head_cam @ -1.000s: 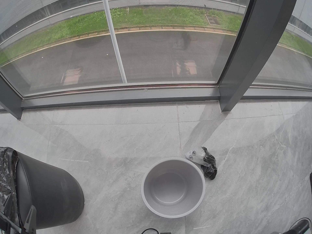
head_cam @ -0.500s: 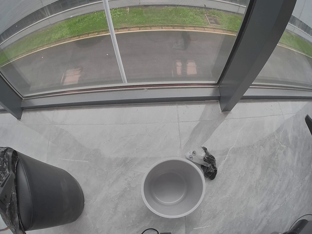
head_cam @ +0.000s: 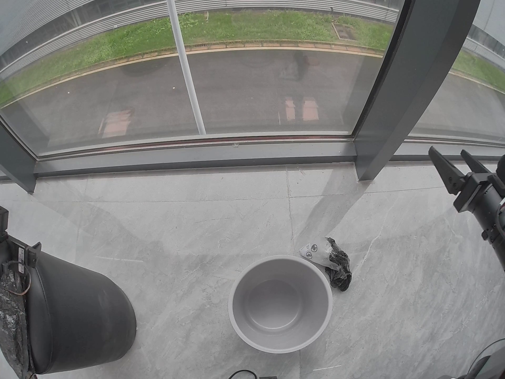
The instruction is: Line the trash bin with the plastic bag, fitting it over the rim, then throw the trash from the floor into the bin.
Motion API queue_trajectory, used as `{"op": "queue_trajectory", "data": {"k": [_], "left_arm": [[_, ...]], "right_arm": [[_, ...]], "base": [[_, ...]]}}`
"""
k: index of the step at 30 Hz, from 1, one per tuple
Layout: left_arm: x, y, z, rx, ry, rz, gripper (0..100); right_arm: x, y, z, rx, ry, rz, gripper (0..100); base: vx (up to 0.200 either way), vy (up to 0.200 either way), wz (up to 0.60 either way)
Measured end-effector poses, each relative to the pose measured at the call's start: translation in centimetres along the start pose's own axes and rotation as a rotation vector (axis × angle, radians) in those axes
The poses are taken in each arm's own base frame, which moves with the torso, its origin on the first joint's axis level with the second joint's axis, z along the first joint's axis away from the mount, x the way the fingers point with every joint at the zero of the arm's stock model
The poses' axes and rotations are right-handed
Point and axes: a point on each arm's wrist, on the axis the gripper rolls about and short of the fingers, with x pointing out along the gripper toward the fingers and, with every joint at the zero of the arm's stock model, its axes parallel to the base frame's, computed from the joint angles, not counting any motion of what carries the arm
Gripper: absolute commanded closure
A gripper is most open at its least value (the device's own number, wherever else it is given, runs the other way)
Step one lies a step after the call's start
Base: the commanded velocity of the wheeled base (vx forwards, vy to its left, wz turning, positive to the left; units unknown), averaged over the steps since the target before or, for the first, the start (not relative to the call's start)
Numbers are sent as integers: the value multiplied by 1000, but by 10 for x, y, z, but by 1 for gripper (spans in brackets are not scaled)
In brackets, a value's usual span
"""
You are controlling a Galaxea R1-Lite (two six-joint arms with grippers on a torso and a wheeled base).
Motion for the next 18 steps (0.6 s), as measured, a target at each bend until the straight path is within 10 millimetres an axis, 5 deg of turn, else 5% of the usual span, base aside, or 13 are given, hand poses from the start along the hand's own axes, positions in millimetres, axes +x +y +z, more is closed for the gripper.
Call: {"op": "queue_trajectory", "data": {"k": [6,18], "left_arm": [[27,14,-4,73,120,99,0],[39,19,-15,82,230,156,0]], "right_arm": [[16,6,-19,0,50,-5,0],[24,9,-35,-8,113,-4,0]], "base": [[0,0,0],[0,0,0]]}}
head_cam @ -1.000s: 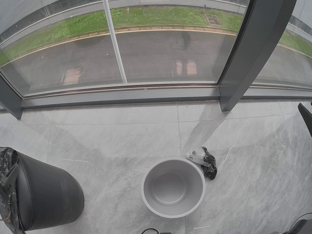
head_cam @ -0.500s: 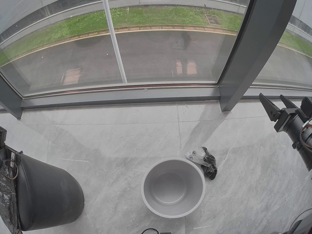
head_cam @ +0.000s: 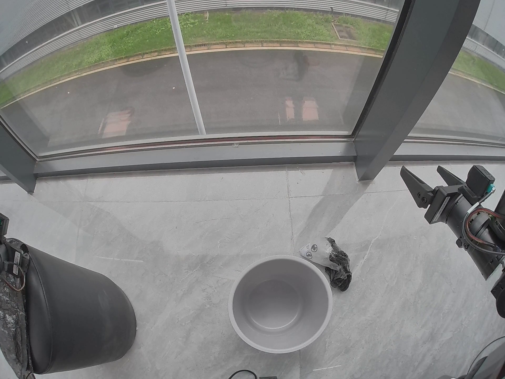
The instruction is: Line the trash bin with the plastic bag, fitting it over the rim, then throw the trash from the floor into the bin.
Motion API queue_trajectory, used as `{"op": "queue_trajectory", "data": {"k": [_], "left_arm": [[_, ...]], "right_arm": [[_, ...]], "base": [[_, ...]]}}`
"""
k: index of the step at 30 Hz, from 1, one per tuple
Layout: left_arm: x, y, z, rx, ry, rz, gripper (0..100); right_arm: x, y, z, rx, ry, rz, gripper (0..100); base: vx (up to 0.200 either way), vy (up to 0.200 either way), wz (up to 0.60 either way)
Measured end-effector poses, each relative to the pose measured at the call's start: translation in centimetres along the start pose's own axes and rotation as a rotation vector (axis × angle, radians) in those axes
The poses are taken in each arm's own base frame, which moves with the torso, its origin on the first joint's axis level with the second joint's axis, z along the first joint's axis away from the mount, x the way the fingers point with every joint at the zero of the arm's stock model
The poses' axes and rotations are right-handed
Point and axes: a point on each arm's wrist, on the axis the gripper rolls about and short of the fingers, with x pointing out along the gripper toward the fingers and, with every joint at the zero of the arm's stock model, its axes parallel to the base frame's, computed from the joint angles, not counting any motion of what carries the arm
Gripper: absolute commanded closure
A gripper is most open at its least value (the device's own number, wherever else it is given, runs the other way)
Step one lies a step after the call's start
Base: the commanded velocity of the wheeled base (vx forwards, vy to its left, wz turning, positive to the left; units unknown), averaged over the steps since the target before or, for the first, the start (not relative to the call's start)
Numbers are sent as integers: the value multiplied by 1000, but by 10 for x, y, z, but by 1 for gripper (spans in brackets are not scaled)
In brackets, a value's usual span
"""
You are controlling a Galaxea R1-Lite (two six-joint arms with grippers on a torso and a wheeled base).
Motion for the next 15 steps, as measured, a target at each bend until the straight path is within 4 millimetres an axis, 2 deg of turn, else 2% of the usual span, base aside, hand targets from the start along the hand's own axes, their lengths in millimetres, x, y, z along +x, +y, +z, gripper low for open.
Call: {"op": "queue_trajectory", "data": {"k": [7,15], "left_arm": [[5,1,0,-7,26,45,0],[22,6,5,-42,6,102,0]], "right_arm": [[2,0,-3,0,12,1,0],[3,0,-5,-1,20,1,0]], "base": [[0,0,0],[0,0,0]]}}
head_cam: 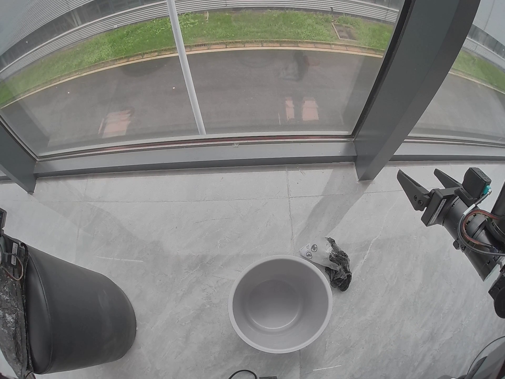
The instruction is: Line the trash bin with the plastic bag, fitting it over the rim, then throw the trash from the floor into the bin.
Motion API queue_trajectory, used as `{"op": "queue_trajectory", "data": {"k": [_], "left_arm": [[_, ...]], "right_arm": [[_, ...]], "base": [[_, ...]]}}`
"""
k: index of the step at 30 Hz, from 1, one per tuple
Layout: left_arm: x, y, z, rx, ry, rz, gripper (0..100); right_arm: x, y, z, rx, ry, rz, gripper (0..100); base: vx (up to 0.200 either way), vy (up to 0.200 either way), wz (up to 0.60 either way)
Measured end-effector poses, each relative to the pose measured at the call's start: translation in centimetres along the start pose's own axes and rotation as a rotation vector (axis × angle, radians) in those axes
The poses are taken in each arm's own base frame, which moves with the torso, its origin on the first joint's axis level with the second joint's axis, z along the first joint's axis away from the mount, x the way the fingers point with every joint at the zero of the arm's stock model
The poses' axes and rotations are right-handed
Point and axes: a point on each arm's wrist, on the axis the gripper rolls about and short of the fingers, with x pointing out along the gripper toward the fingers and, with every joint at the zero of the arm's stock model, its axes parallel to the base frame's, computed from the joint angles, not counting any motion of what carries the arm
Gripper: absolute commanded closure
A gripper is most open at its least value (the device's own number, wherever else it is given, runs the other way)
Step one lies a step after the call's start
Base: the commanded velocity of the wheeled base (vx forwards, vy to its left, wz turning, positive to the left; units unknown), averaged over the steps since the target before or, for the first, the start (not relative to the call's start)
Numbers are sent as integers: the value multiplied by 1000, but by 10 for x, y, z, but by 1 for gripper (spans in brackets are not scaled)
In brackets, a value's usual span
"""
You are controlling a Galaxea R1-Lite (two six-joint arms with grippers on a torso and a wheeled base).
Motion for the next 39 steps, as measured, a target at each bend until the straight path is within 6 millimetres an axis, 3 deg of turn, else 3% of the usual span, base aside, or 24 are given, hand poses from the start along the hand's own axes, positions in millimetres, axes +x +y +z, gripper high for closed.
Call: {"op": "queue_trajectory", "data": {"k": [13,14,31,39], "left_arm": [[11,-2,-6,-1,50,-1,0],[11,-2,-6,-1,51,-1,100],[13,-5,-10,-66,1,12,100],[12,-10,-6,-239,-107,-157,100]], "right_arm": [[0,0,-1,-1,5,0,0],[0,0,-1,-1,4,0,0],[-1,0,-2,-2,9,0,0],[-3,-1,-4,-7,18,-2,0]], "base": [[0,0,0],[0,0,0],[0,0,0],[0,0,0]]}}
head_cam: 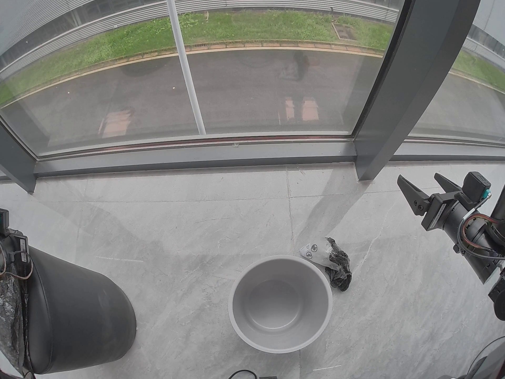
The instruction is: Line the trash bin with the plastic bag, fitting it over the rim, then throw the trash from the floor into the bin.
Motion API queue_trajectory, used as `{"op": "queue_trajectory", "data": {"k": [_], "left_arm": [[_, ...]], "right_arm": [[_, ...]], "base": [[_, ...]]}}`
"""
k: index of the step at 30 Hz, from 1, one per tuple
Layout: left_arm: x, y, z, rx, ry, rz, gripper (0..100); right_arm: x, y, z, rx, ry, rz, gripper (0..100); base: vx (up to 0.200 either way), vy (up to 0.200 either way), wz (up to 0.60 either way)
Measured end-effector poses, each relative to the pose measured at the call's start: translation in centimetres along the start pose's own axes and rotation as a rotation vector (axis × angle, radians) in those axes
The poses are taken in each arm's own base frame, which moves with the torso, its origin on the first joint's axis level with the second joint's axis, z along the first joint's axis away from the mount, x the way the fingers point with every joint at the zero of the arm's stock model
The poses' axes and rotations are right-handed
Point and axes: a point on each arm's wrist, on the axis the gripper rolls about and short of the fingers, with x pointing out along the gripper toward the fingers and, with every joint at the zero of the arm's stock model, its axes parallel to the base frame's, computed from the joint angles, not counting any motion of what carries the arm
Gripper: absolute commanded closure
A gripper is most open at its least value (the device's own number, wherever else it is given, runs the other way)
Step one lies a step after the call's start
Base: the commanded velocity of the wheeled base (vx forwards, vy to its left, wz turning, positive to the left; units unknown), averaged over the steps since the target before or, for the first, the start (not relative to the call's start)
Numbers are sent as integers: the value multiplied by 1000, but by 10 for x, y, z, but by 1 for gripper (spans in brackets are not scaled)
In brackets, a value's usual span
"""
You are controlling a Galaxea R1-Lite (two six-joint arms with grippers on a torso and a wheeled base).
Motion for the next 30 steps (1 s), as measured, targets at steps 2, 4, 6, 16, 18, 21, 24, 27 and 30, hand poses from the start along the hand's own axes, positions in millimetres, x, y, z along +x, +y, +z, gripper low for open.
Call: {"op": "queue_trajectory", "data": {"k": [2,4,6,16,18,21,24,27,30], "left_arm": [[-2,-2,2,-72,-26,-42,100],[-5,-6,5,-174,-49,-83,100],[-10,-11,7,-282,-68,-127,100],[-52,-64,33,-471,-171,-514,100],[-62,-74,39,-479,-185,-593,100],[-78,-88,49,-495,-204,-714,100],[-96,-101,59,-511,-218,-835,100],[-114,-112,69,-524,-217,-950,100],[-132,-121,77,-535,-192,-1055,100]], "right_arm": [[0,0,0,-1,0,0,0],[-1,0,0,-4,2,1,0],[-1,0,0,-5,2,1,0],[-5,1,3,-6,-14,1,0],[-6,2,3,-6,-14,4,0],[-9,4,2,-7,-13,2,0],[-11,8,2,-12,-11,7,0],[-14,13,0,-18,-4,25,0],[-18,19,-3,-24,8,53,0]], "base": [[0,0,0],[0,0,0],[0,0,0],[0,0,0],[0,0,0],[0,0,0],[0,0,0],[0,0,0],[0,0,0]]}}
